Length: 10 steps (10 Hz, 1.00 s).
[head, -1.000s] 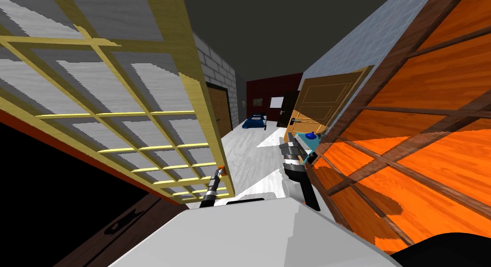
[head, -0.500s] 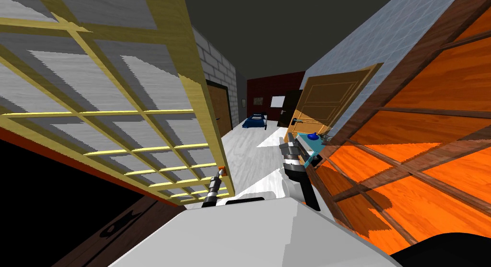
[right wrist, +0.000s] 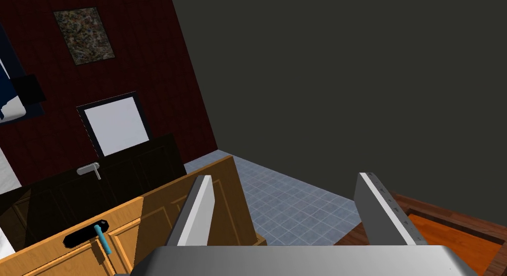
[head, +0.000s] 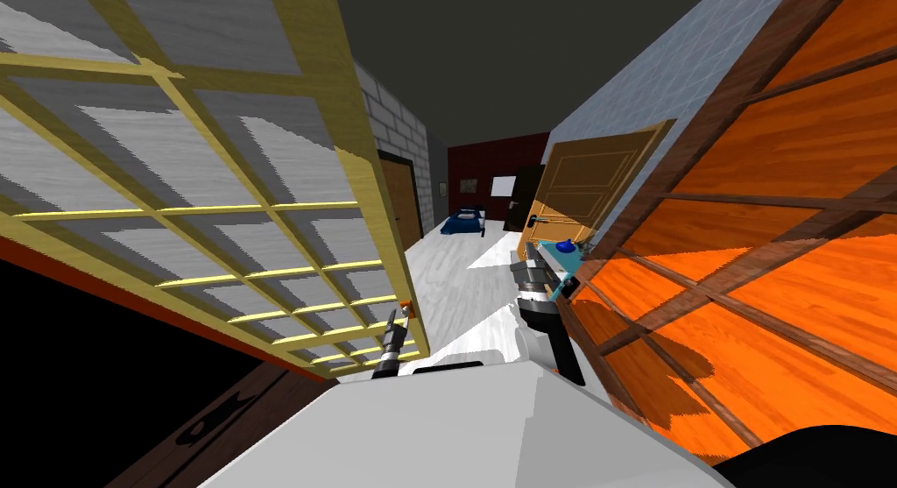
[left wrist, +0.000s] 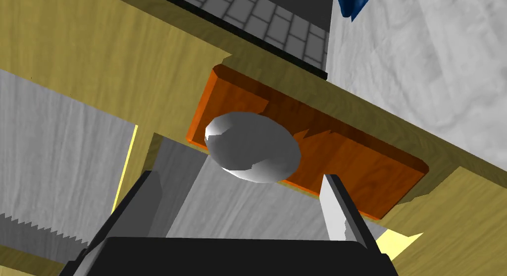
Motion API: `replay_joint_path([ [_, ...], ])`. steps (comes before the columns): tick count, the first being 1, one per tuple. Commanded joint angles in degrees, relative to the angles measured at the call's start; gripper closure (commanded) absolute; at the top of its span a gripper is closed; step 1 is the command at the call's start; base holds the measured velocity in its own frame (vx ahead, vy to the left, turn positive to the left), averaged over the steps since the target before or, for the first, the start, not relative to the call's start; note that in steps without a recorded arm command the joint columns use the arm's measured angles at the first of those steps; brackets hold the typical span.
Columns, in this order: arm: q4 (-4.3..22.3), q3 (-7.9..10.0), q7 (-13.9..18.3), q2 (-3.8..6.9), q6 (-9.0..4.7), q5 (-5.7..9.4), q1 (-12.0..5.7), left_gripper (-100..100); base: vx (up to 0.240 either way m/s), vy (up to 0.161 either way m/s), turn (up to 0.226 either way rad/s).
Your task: Push the door open
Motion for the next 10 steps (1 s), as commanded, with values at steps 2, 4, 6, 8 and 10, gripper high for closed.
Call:
replay_joint_path([
  [2,-1.58,-1.53,3.50,0.08,-0.32,2.20,0.66,-100,-0.052,0.021,-0.037],
  [4,-3.38,-3.66,7.06,0.11,-0.89,5.24,1.40,-100,-0.038,0.025,-0.050],
  [6,-4.35,-4.81,9.95,0.12,-1.20,6.88,1.81,-100,-0.039,0.021,-0.027],
  [8,-5.33,-5.97,12.63,0.13,-1.50,8.54,2.21,-100,-0.035,0.018,-0.036],
  [10,-6.34,-7.17,15.00,0.15,-1.82,10.25,2.64,-100,-0.050,0.025,-0.044],
])
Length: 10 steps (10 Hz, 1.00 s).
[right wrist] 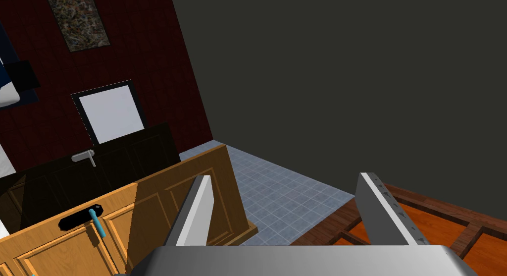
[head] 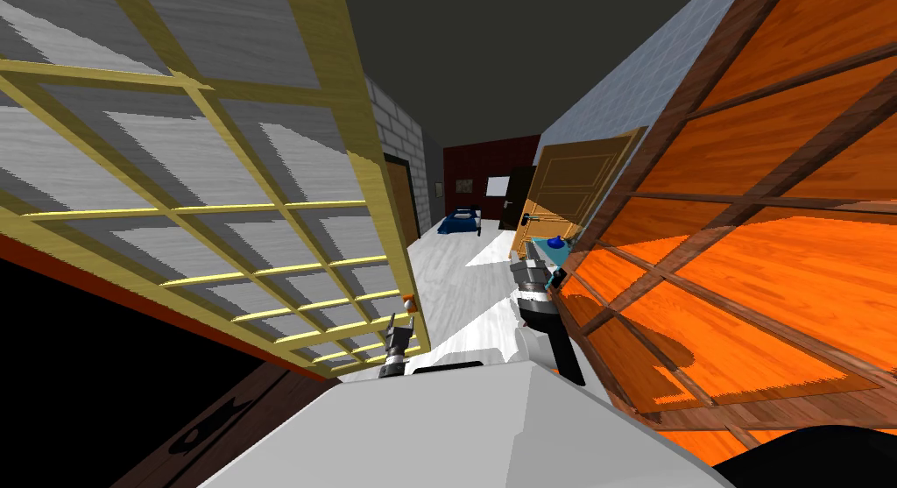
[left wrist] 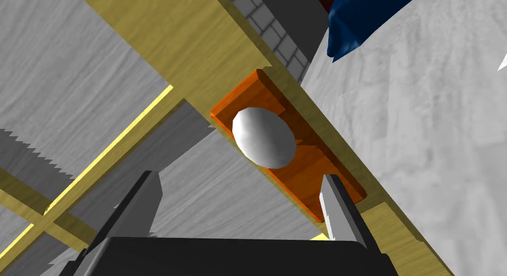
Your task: Push the door open
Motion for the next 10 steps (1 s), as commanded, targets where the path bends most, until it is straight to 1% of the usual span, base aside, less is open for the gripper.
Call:
replay_joint_path([
  [1,-1.22,-1.41,2.86,0.05,-0.37,2.01,0.52,-100,-0.048,0.024,-0.043],
  [2,-1.22,-1.41,3.18,0.05,-0.37,2.01,0.52,-100,-0.037,0.016,-0.021],
  [3,-2.23,-2.61,5.50,0.06,-0.68,3.73,0.94,-100,-0.033,0.020,-0.042],
  [4,-3.23,-3.80,6.90,0.08,-0.99,5.41,1.36,-100,-0.057,0.029,-0.071],
  [5,-3.23,-3.80,7.88,0.08,-0.99,5.41,1.36,-100,-0.047,0.022,-0.023],
  [7,-5.14,-6.08,11.55,0.10,-1.57,8.67,2.16,-100,-0.053,0.024,-0.056],
  [8,-5.14,-6.08,12.50,0.10,-1.57,8.67,2.16,-100,-0.042,0.021,-0.019],
  [9,-6.05,-7.17,14.44,0.11,-1.84,10.22,2.54,-100,-0.035,0.021,-0.032],
  [10,-6.05,-7.17,14.74,0.11,-1.84,10.22,2.54,-100,-0.028,0.015,-0.020],
])
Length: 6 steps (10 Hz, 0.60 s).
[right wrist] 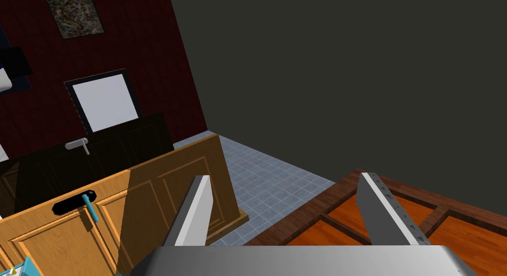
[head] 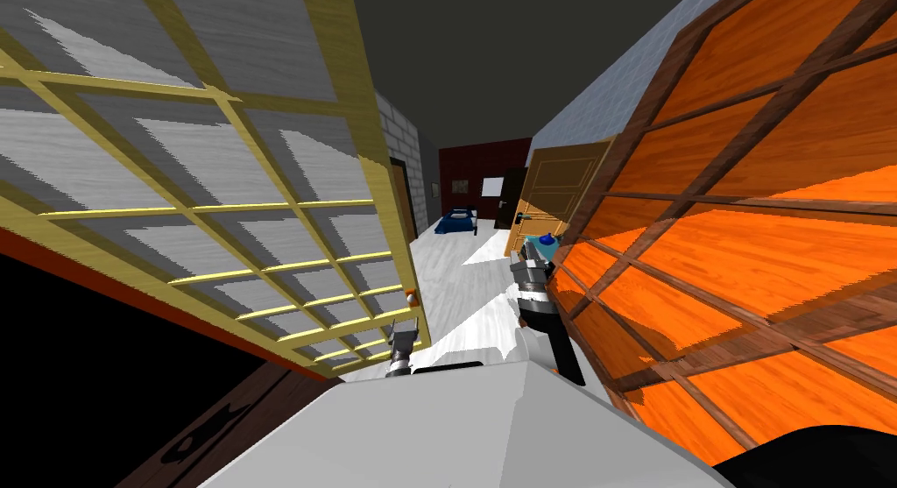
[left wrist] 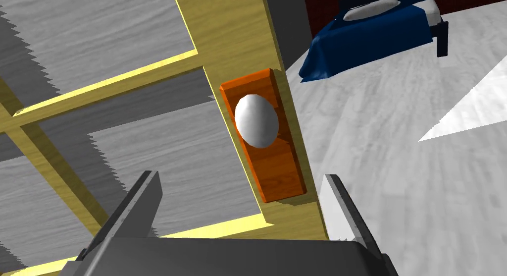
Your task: Push the door open
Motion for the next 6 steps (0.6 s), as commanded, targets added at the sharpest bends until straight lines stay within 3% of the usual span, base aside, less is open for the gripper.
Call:
replay_joint_path([
  [1,-0.68,-1.17,2.77,-0.06,-0.42,1.64,0.29,-100,-0.034,0.014,-0.040],
  [2,-1.47,-2.12,4.25,-0.05,-0.66,2.99,0.62,-100,-0.059,0.018,-0.061],
  [3,-1.47,-2.12,4.70,-0.05,-0.66,2.99,0.62,-100,-0.040,0.016,-0.015],
  [6,-3.39,-4.41,9.06,-0.03,-1.23,6.27,1.43,-100,-0.035,0.017,-0.038],
])
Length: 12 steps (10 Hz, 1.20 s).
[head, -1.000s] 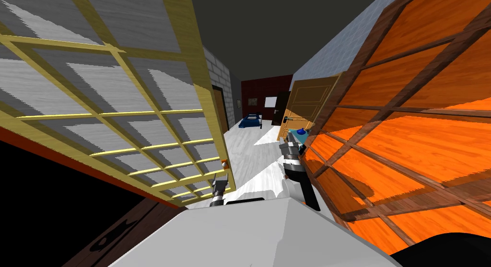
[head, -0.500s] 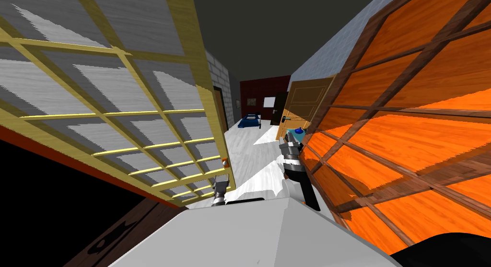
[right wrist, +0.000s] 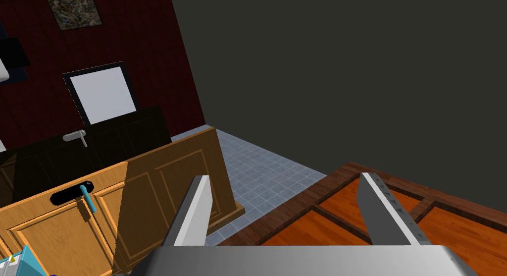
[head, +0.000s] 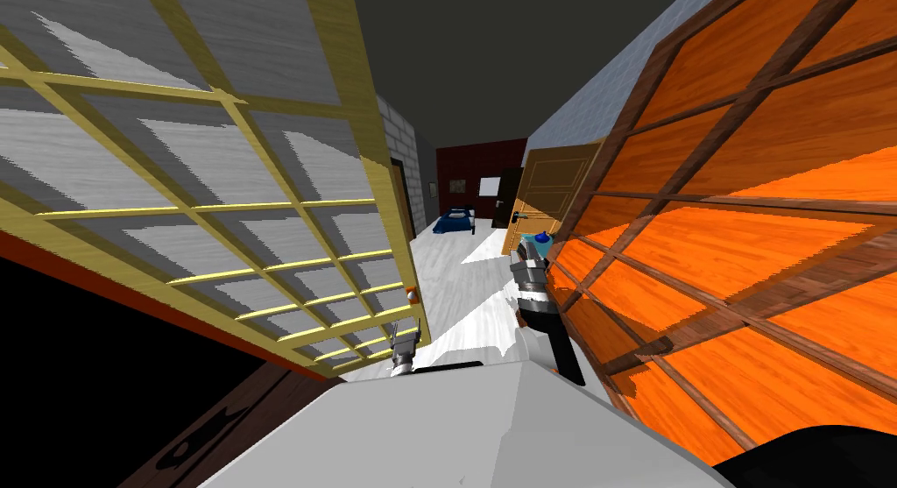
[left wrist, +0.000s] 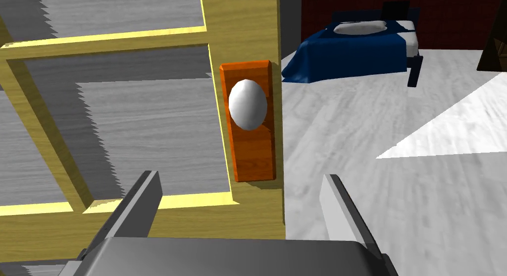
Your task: Push the door open
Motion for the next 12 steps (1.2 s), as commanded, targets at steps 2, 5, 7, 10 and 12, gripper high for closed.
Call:
replay_joint_path([
  [2,-1.48,-1.63,2.93,0.03,-0.41,2.31,0.65,-100,-0.034,0.013,-0.031],
  [5,-0.40,-0.48,4.76,2.16,0.14,2.05,-0.13,-100,0.023,-0.045,-0.018],
  [7,0.58,0.16,7.29,4.09,0.54,2.23,-0.73,-100,0.072,-0.080,-0.016],
  [10,2.38,1.34,11.96,7.65,1.26,2.57,-1.84,-100,0.093,-0.099,-0.026],
  [12,3.69,2.20,15.34,10.23,1.79,2.81,-2.65,-100,0.097,-0.084,-0.033],
])
